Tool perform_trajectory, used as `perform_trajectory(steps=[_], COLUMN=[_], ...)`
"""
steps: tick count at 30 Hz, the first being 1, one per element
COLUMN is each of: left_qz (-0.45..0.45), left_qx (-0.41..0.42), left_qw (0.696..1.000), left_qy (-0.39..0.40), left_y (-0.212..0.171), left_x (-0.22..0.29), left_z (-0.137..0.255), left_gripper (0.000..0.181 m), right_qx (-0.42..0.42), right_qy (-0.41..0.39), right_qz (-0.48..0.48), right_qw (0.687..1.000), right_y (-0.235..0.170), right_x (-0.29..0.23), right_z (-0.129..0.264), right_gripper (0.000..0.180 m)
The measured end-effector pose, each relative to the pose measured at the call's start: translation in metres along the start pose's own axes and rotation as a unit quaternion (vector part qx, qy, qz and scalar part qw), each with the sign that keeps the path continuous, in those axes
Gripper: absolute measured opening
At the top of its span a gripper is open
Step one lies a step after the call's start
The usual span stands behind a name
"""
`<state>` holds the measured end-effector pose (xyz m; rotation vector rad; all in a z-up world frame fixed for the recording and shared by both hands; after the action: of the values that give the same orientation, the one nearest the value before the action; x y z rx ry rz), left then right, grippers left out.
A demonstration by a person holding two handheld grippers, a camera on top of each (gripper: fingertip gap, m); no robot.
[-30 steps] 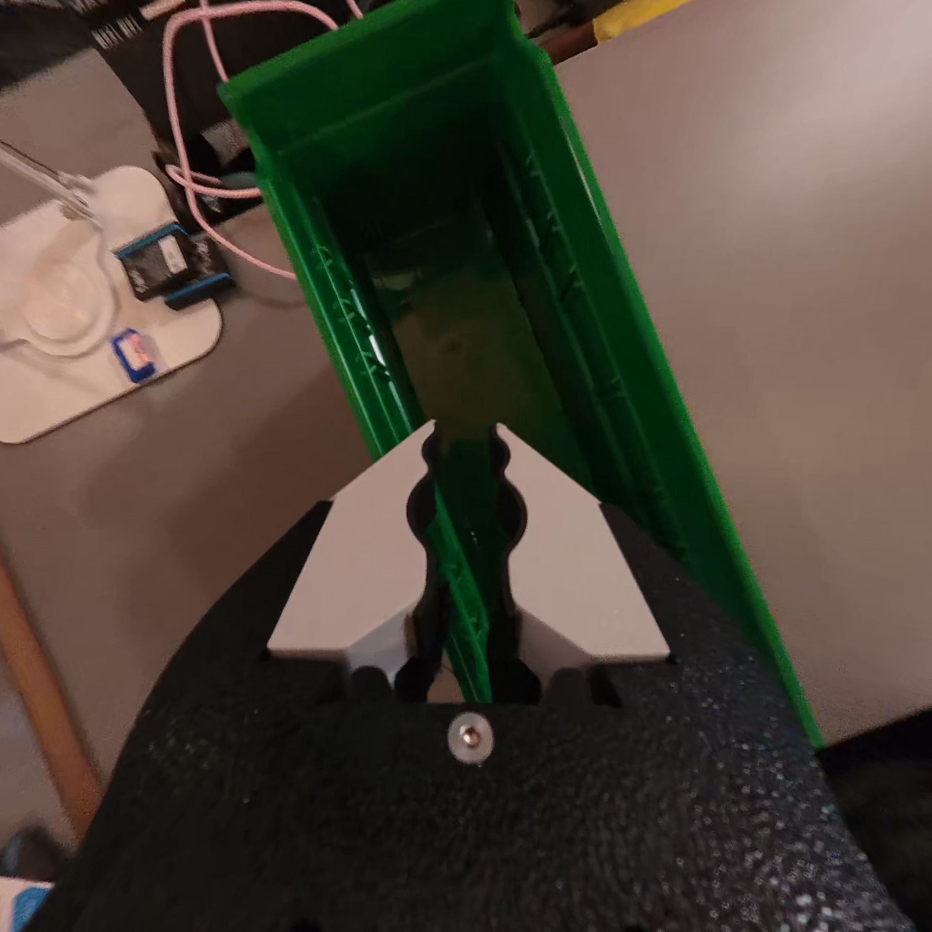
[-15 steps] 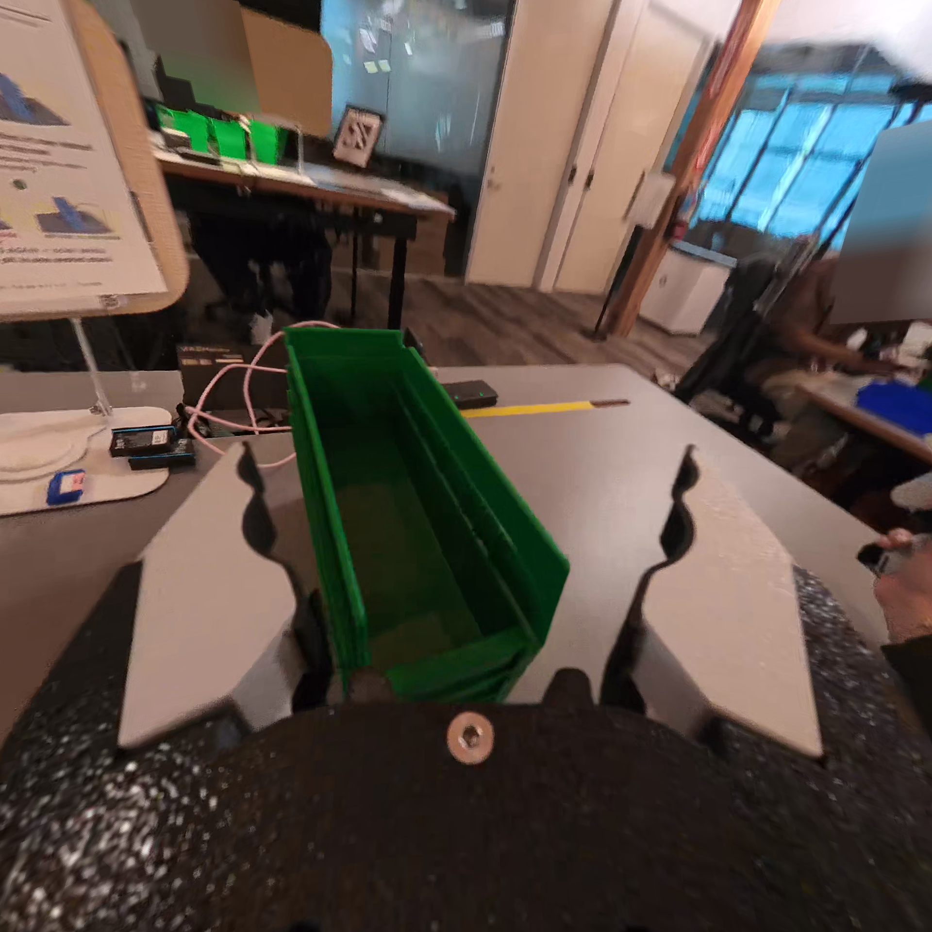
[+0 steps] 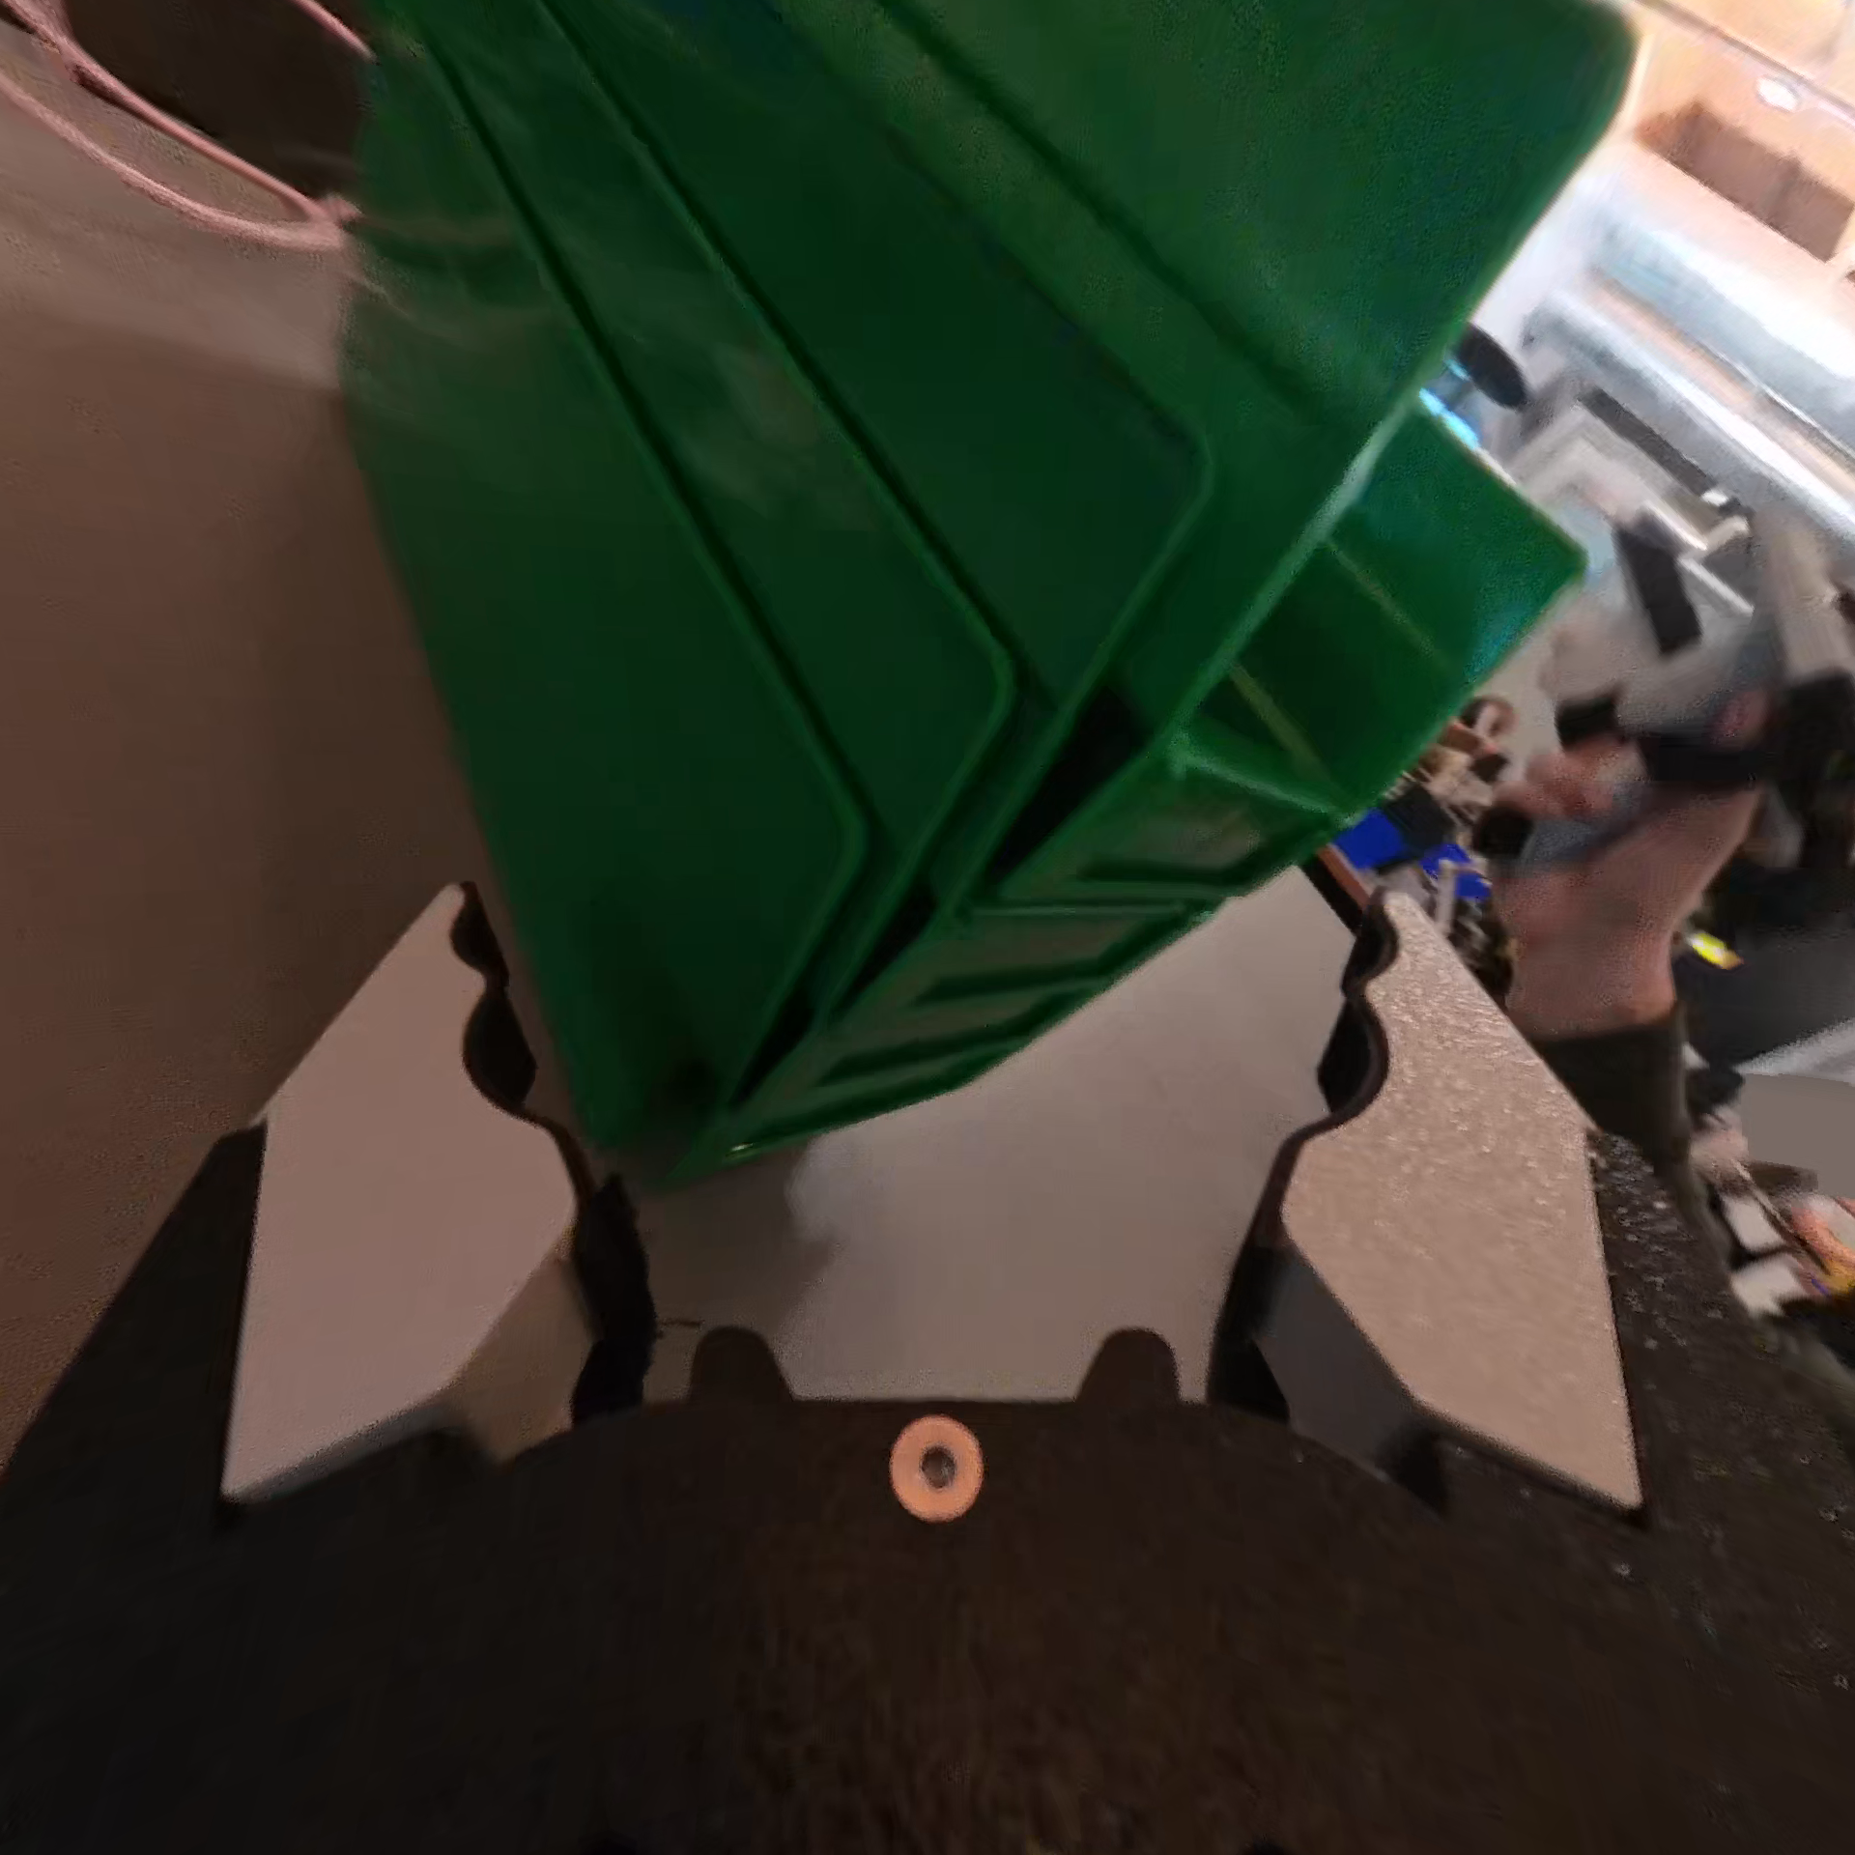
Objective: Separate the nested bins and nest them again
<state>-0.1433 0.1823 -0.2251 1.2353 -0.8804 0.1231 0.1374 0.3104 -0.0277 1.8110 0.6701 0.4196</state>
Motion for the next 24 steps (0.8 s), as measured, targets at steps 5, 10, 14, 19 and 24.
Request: perform_trajectory(steps=[5,10,14,19,24], left_qz=[-0.027,-0.017,-0.038,0.019,0.036], left_qx=[0.005,-0.031,0.05,0.111,0.099], left_qw=[1.0,0.994,0.996,0.989,0.992], left_qy=[0.009,-0.1,-0.068,-0.097,-0.076], left_y=[-0.013,-0.035,-0.01,0.012,0.009], left_x=[0.01,0.044,0.035,0.024,0.014], left_z=[-0.023,-0.048,-0.047,-0.029,-0.032], left_gripper=[0.159,0.157,0.158,0.157,0.155], right_qx=[-0.231,-0.454,-0.57,-0.653,-0.683], right_qy=[0.193,0.196,0.131,0.077,0.09], right_qz=[0.024,0.1,0.141,0.174,0.114], right_qw=[0.953,0.864,0.799,0.733,0.716], right_y=[-0.025,-0.089,-0.131,-0.171,-0.185], right_x=[-0.15,-0.201,-0.198,-0.181,-0.192], right_z=[-0.089,-0.137,-0.152,-0.156,-0.155], right_gripper=[0.092,0.122,0.139,0.15,0.127])
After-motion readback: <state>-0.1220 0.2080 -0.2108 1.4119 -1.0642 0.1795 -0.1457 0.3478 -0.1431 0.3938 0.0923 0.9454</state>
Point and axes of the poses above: each gripper's, where its closed fingertips meet, z back along the fingers, y out of its top, x = y × z across the jaws, the point moved 1 cm from there along z, back along the fingers, and after that the axes turned 6 degrees about -y, right-handed, at the moved point
